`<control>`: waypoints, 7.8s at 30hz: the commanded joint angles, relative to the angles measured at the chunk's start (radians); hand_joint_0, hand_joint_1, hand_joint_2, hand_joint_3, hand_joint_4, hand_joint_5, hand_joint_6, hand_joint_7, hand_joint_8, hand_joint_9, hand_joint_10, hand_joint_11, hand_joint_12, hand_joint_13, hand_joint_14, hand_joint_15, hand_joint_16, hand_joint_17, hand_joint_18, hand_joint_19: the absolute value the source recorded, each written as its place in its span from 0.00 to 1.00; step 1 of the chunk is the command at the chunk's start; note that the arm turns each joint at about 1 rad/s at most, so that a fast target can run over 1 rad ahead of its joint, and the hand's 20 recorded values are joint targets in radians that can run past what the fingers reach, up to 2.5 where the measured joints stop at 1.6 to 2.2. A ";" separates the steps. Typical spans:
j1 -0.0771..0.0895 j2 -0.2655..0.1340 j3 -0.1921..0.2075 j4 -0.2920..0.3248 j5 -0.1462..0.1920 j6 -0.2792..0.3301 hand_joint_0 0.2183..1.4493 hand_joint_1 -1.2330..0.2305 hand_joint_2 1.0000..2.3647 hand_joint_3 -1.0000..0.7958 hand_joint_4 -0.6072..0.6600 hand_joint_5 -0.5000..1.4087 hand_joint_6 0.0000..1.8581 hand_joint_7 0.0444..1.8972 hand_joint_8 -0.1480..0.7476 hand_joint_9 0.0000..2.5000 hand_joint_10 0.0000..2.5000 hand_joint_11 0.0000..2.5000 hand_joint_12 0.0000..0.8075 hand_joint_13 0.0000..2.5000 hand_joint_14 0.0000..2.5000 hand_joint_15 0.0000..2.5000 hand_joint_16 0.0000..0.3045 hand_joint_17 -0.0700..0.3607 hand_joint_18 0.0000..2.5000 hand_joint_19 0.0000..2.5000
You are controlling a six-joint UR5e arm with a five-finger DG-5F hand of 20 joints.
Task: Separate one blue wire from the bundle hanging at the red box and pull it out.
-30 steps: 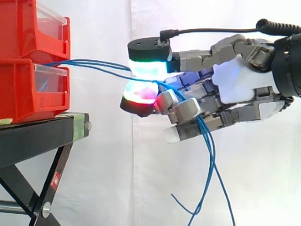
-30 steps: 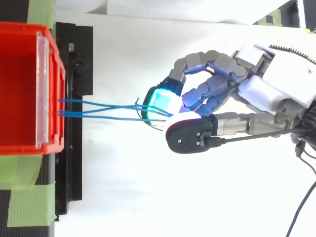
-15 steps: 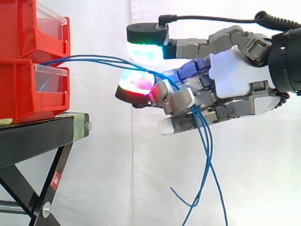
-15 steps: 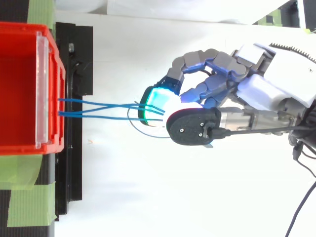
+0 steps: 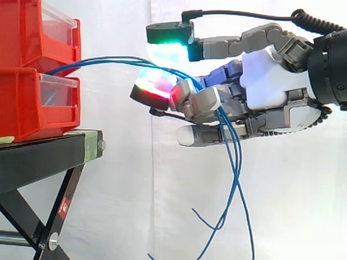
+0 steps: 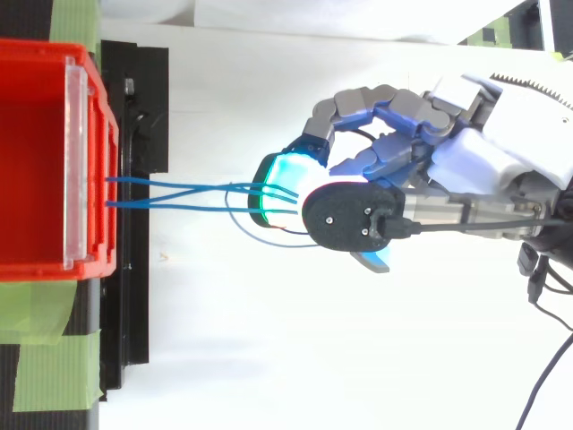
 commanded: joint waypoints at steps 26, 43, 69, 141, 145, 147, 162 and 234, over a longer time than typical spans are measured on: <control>0.002 0.000 0.000 0.003 0.000 0.005 0.39 0.29 0.01 0.39 0.60 0.13 0.47 0.49 0.49 0.37 0.05 0.65 0.36 0.52 0.01 0.60 0.13 0.38 0.29 0.26; 0.023 0.000 0.000 0.000 0.000 0.045 0.30 0.48 0.01 0.47 0.64 0.15 0.47 0.52 0.53 0.42 0.05 0.65 0.40 0.56 0.00 0.61 0.16 0.42 0.32 0.27; 0.023 -0.002 0.000 -0.039 0.005 0.047 0.21 0.37 0.00 0.28 0.66 0.14 0.46 0.51 0.54 0.40 0.04 0.64 0.43 0.55 0.00 0.60 0.18 0.44 0.32 0.26; 0.028 -0.002 0.000 -0.036 0.005 0.090 0.31 0.33 0.02 0.52 0.64 0.14 0.47 0.53 0.49 0.41 0.00 0.68 0.36 0.54 0.00 0.62 0.14 0.39 0.31 0.27; 0.028 -0.002 0.000 -0.034 0.005 0.090 0.34 0.27 0.02 0.48 0.64 0.13 0.48 0.53 0.50 0.39 0.00 0.68 0.37 0.53 0.01 0.61 0.14 0.39 0.30 0.26; 0.028 -0.002 -0.001 -0.034 0.005 0.090 0.35 0.24 0.02 0.47 0.65 0.13 0.48 0.52 0.50 0.38 0.01 0.68 0.37 0.53 0.01 0.61 0.14 0.39 0.30 0.25; 0.028 -0.002 0.000 -0.034 0.005 0.090 0.26 0.37 0.00 0.31 0.66 0.13 0.46 0.52 0.51 0.38 0.02 0.66 0.40 0.54 0.00 0.61 0.15 0.40 0.30 0.27; 0.028 0.000 -0.001 -0.037 0.005 0.093 0.30 0.22 0.01 0.34 0.62 0.14 0.45 0.56 0.49 0.35 0.00 0.66 0.39 0.49 0.01 0.60 0.15 0.41 0.28 0.27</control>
